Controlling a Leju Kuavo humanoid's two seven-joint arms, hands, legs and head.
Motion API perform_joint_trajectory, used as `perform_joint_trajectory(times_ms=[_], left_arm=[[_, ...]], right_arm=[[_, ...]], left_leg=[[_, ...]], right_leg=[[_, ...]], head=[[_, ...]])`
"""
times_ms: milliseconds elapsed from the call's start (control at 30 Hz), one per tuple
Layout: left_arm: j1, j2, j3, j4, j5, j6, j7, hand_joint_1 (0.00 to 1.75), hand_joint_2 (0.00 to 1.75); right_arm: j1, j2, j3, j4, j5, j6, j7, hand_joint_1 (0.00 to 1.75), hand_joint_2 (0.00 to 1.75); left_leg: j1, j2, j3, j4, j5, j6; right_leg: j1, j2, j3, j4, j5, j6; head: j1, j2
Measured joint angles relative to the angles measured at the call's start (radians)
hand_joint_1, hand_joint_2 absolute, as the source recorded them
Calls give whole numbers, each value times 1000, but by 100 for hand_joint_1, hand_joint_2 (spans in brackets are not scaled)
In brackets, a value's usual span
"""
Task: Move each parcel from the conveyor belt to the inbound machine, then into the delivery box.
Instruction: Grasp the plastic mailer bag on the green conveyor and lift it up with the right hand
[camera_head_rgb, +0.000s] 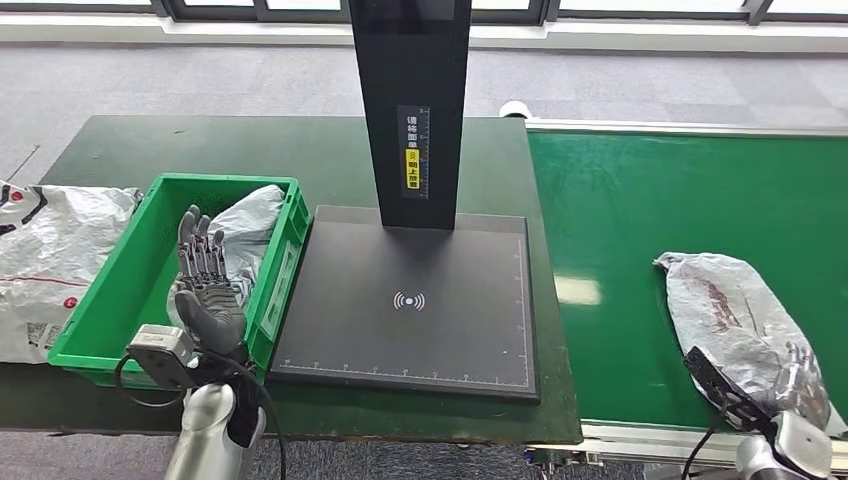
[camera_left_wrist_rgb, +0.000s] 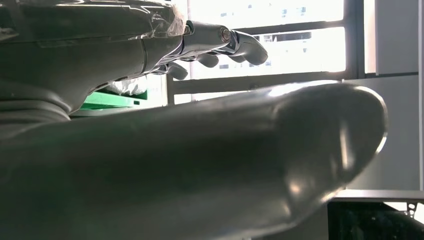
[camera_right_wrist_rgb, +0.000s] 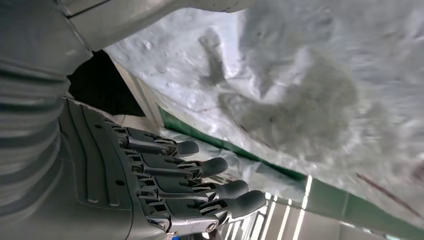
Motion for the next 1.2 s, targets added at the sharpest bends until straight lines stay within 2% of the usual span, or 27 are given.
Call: perform_joint_trajectory(times_ms=[133, 267, 300, 433, 567, 800, 1200], left_arm=[[8, -2, 0, 0, -4, 0, 0, 0, 0], [13, -2, 0, 7, -13, 0, 0, 0, 0], [17, -2, 0, 9, -15, 0, 0, 0, 0], [33, -2, 0, 13, -18, 0, 0, 0, 0], [47, -2, 0, 13, -20, 6, 0, 0, 0], [96, -10, 0, -22, -35, 32, 0, 0, 0], [131, -28, 0, -78, -37, 52, 0, 0, 0]], right_arm=[[-21, 0, 0, 30, 19, 43, 44, 0, 175], [-38, 2, 0, 51, 33, 100, 44, 91, 175], [-39, 4, 0, 55, 36, 118, 35, 91, 175], [-40, 14, 0, 64, 44, 151, 4, 175, 175], [-44, 25, 0, 69, 49, 157, -27, 175, 175], [-84, 57, 0, 70, 71, 96, -41, 175, 175], [-126, 113, 0, 28, -7, -113, -160, 175, 175]], left_leg=[[0, 0, 0, 0, 0, 0], [0, 0, 0, 0, 0, 0], [0, 0, 0, 0, 0, 1], [0, 0, 1, 0, 0, 1], [0, 0, 1, 0, 0, 2], [0, 1, 1, 1, 0, 2], [0, 0, 0, 0, 0, 1]], right_leg=[[0, 0, 0, 0, 0, 0], [0, -1, 1, 0, 0, 0], [0, -1, 1, 0, 0, 0], [0, 0, 1, -1, 0, 0], [0, 0, 2, -1, 0, 1], [0, 1, 2, 0, 1, 1], [0, -1, 1, 0, 1, 1]], head=[[0, 0], [0, 0], [0, 0], [0, 0], [0, 0], [0, 0], [0, 0]])
